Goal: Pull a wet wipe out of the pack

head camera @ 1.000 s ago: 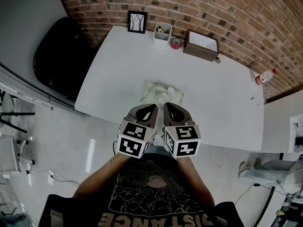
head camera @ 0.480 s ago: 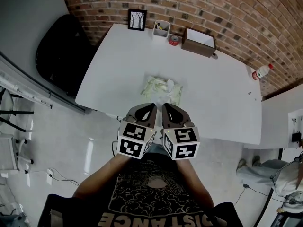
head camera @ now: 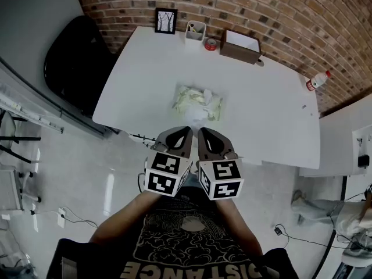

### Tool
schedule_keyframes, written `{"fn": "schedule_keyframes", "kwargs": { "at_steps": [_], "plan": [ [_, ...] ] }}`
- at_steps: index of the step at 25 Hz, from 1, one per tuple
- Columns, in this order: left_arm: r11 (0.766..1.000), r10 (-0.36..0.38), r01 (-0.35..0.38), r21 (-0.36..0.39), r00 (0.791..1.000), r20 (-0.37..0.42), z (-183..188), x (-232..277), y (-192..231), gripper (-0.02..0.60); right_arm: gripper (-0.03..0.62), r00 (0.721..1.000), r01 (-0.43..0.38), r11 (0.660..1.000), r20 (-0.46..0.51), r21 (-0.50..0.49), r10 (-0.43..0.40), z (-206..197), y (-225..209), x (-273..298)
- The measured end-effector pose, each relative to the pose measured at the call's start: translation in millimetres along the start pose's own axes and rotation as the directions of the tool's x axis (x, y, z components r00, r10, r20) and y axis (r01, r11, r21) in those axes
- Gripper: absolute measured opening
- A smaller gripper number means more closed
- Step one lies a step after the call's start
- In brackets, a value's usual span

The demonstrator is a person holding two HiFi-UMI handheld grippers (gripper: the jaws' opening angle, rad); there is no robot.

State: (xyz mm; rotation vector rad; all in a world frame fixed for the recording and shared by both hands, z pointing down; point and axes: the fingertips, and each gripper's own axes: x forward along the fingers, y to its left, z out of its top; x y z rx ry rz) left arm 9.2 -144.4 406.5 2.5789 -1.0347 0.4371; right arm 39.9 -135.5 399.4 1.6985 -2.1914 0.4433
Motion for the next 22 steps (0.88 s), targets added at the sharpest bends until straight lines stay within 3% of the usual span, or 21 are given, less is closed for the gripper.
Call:
{"fn": "schedule_keyframes", "kwargs": {
  "at_steps": [22],
  "plan": [
    [1.000, 0.010, -0.010, 0.011, 1.000, 0.001, -4.3, -11.2, 1.1, 0.012, 0.017, 0.999, 0.011, 1.000, 0.030, 0.005, -0.011, 0.8, 5.3, -6.1]
  ]
}}
